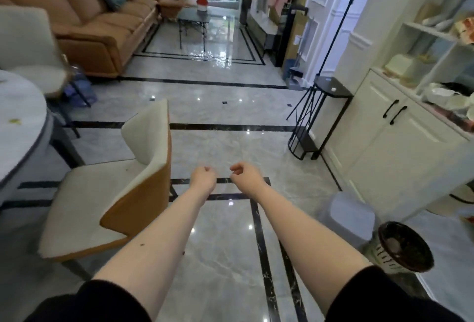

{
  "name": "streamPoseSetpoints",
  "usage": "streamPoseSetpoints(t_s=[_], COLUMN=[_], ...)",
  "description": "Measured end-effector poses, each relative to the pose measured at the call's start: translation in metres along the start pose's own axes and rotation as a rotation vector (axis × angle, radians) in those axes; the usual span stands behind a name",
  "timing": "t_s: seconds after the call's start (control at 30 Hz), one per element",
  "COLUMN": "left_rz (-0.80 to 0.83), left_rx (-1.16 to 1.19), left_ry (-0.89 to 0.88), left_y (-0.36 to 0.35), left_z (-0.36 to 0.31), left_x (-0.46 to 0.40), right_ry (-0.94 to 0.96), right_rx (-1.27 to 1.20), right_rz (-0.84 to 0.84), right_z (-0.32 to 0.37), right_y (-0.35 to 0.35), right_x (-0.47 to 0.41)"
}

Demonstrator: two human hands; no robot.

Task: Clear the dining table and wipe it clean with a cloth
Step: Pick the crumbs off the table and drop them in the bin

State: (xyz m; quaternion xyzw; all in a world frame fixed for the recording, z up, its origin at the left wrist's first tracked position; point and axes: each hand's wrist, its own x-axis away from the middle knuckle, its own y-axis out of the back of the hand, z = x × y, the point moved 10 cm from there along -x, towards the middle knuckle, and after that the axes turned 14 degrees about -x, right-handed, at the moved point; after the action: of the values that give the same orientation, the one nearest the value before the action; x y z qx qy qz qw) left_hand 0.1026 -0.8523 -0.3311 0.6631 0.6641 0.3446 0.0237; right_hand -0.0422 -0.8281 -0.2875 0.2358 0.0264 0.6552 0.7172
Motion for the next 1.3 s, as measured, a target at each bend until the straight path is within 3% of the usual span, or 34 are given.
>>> streamPoseSetpoints(t_s=[0.37, 0.83, 1.03, 1.3], left_rz=[-0.31, -0.413, -0.473, -0.641], left_rx=[0.021, 0.082, 0.12, 0.274], left_ry=[-0.034, 0.149, 0.27, 0.361], left_y=[0.101, 0.212, 0.239, 0.267], left_z=[-0.062, -0.065, -0.051, -0.085], left_x=[-0.125, -0.312, -0.398, -0.478], right_ry=[0.123, 0.209, 0.229, 0.317], right_rx=[0.02, 0.04, 0.06, 0.148], right_rz=[0.224, 0.355, 0.496, 0.706], right_z=[0.091, 0.196, 0.221, 0.283], right_y=[-0.06, -0.187, -0.234, -0.275], right_x=[-0.151, -0.345, -0.428, -0.545])
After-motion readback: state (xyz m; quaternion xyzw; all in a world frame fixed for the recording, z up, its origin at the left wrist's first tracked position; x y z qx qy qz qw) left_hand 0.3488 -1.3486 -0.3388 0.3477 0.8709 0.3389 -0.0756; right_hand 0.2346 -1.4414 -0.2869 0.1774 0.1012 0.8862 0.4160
